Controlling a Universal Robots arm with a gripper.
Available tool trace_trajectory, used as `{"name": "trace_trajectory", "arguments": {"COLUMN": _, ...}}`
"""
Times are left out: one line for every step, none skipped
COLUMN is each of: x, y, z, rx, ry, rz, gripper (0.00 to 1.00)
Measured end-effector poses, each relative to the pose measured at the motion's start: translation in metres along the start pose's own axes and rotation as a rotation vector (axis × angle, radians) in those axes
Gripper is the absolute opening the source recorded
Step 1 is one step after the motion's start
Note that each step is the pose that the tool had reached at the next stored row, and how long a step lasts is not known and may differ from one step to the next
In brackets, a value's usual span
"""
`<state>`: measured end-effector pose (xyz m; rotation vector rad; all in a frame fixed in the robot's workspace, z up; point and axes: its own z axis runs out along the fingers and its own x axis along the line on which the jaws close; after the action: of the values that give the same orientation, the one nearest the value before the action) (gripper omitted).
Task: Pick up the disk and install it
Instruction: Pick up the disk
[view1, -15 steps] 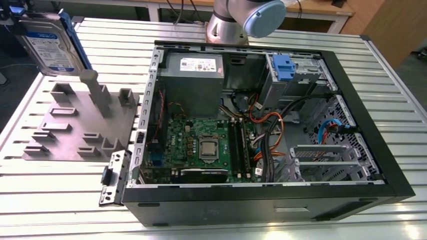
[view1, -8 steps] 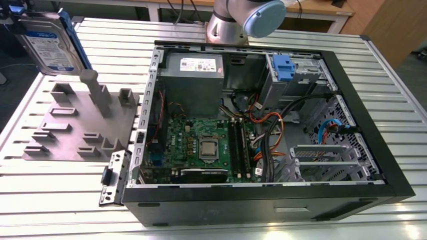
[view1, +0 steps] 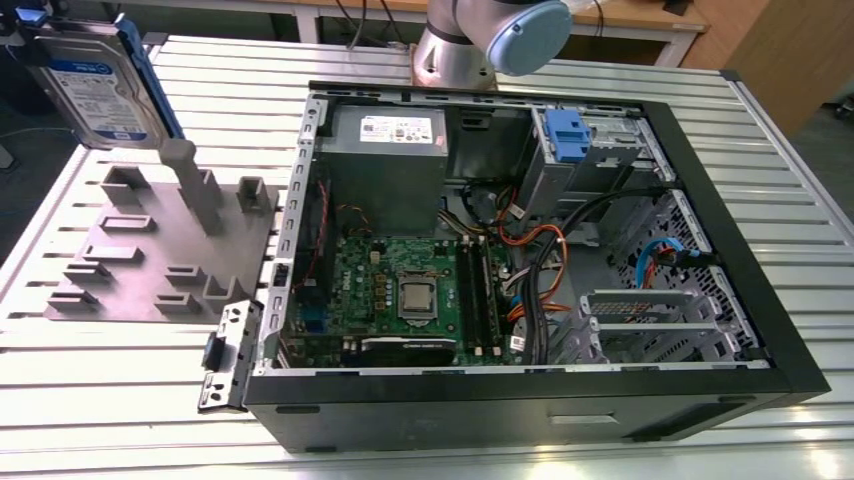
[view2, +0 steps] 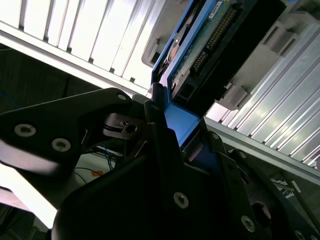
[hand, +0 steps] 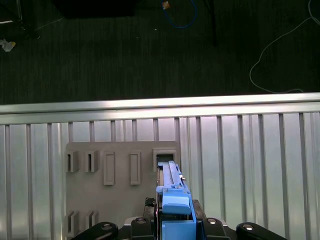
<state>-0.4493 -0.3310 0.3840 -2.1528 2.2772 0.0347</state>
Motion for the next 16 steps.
{"name": "trace_trajectory", "arguments": {"x": 0.0, "y": 0.0, "z": -0.0003, "rx": 0.0001, "ry": 0.0, "rz": 0.0, "gripper": 0.37}}
{"name": "trace_trajectory", "arguments": {"x": 0.0, "y": 0.0, "z": -0.0006, "rx": 0.0001, "ry": -0.0001, "rz": 0.0, "gripper": 0.37}}
{"name": "trace_trajectory", "arguments": {"x": 0.0, "y": 0.0, "z": -0.001, "rx": 0.0001, "ry": 0.0, "rz": 0.0, "gripper": 0.37}}
{"name": "trace_trajectory", "arguments": {"x": 0.0, "y": 0.0, "z": -0.0013, "rx": 0.0001, "ry": 0.0, "rz": 0.0, "gripper": 0.37}}
{"name": "trace_trajectory", "arguments": {"x": 0.0, "y": 0.0, "z": -0.0015, "rx": 0.0001, "ry": 0.0, "rz": 0.0, "gripper": 0.37}}
{"name": "trace_trajectory", "arguments": {"x": 0.0, "y": 0.0, "z": -0.0018, "rx": 0.0001, "ry": 0.0, "rz": 0.0, "gripper": 0.37}}
{"name": "trace_trajectory", "arguments": {"x": 0.0, "y": 0.0, "z": -0.0021, "rx": 0.0001, "ry": 0.0, "rz": 0.0, "gripper": 0.37}}
{"name": "trace_trajectory", "arguments": {"x": 0.0, "y": 0.0, "z": -0.0023, "rx": 0.0001, "ry": 0.0, "rz": 0.0, "gripper": 0.37}}
{"name": "trace_trajectory", "arguments": {"x": -0.0001, "y": 0.0, "z": -0.0026, "rx": 0.0001, "ry": 0.0, "rz": 0.0, "gripper": 0.37}}
{"name": "trace_trajectory", "arguments": {"x": -0.0001, "y": 0.0, "z": -0.0028, "rx": 0.0, "ry": 0.0, "rz": 0.0, "gripper": 0.37}}
{"name": "trace_trajectory", "arguments": {"x": -0.0001, "y": 0.0, "z": -0.003, "rx": 0.0001, "ry": 0.0, "rz": 0.0, "gripper": 0.37}}
{"name": "trace_trajectory", "arguments": {"x": -0.0001, "y": 0.0002, "z": -0.0035, "rx": 0.0001, "ry": 0.0, "rz": 0.0, "gripper": 0.37}}
{"name": "trace_trajectory", "arguments": {"x": 0.0, "y": 0.0004, "z": -0.0036, "rx": 0.0001, "ry": 0.0, "rz": 0.0, "gripper": 0.37}}
{"name": "trace_trajectory", "arguments": {"x": 0.0, "y": 0.0004, "z": -0.0037, "rx": 0.0001, "ry": 0.0, "rz": 0.0, "gripper": 0.37}}
{"name": "trace_trajectory", "arguments": {"x": 0.0, "y": 0.0004, "z": -0.0038, "rx": 0.0001, "ry": 0.0, "rz": 0.0, "gripper": 0.37}}
{"name": "trace_trajectory", "arguments": {"x": 0.0, "y": 0.0004, "z": -0.004, "rx": 0.0001, "ry": -0.0001, "rz": 0.0, "gripper": 0.37}}
